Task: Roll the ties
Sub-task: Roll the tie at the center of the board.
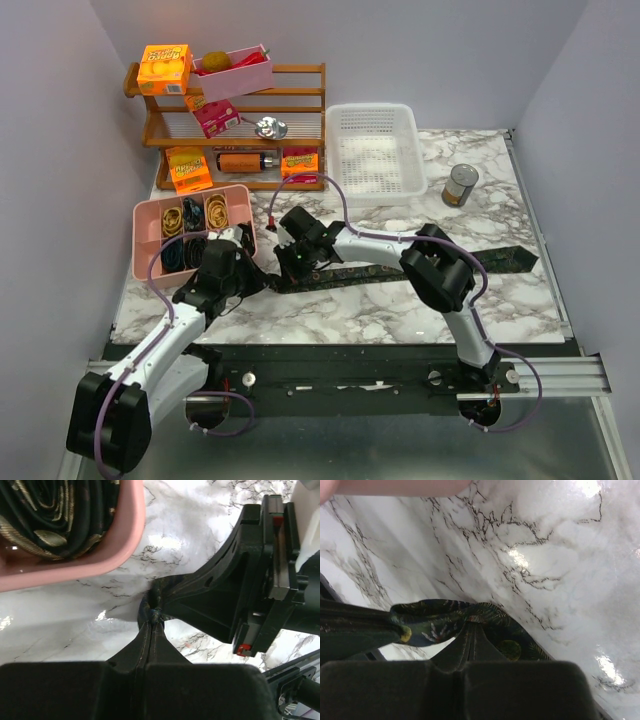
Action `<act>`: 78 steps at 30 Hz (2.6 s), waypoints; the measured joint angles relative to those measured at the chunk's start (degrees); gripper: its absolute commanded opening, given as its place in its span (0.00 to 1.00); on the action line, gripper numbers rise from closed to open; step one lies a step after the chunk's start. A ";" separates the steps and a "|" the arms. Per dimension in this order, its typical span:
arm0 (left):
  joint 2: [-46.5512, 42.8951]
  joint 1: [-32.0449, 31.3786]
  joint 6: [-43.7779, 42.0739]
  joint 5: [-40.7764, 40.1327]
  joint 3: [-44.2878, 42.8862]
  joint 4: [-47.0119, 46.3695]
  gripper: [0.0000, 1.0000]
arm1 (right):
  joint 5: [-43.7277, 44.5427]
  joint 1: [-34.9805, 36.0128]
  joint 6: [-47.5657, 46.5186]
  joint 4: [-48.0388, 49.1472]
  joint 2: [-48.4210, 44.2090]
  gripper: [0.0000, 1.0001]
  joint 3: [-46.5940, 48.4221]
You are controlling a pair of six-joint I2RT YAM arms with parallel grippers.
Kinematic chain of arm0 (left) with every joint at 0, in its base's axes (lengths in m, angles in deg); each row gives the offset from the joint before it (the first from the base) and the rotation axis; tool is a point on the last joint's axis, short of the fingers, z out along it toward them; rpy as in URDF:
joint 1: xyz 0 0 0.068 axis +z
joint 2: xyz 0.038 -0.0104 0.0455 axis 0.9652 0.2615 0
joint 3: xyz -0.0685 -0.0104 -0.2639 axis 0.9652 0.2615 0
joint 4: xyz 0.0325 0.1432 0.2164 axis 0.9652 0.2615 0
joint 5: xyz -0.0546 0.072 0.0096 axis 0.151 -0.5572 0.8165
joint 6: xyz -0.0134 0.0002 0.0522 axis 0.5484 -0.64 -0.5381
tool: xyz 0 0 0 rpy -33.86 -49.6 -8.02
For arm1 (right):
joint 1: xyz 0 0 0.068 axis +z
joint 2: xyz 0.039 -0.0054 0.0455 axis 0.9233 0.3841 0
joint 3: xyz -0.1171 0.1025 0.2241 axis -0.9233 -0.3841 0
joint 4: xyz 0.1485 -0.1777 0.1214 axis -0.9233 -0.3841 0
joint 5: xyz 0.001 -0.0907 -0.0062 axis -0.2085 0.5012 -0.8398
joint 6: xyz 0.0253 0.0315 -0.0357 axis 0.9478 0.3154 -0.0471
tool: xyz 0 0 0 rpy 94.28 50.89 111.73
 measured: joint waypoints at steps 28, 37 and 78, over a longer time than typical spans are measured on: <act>4.59 -5.09 1.62 -0.59 -2.01 -4.94 0.00 | -1.99 0.00 6.71 11.43 -1.27 0.00 -5.84; 4.26 -5.09 -1.27 -2.47 -6.67 0.15 0.00 | -4.17 -0.11 6.49 10.95 -0.70 0.01 -3.08; 21.24 -10.40 0.48 -2.69 -7.39 -9.81 0.52 | 10.84 -3.48 0.02 -1.27 -11.21 0.00 -6.05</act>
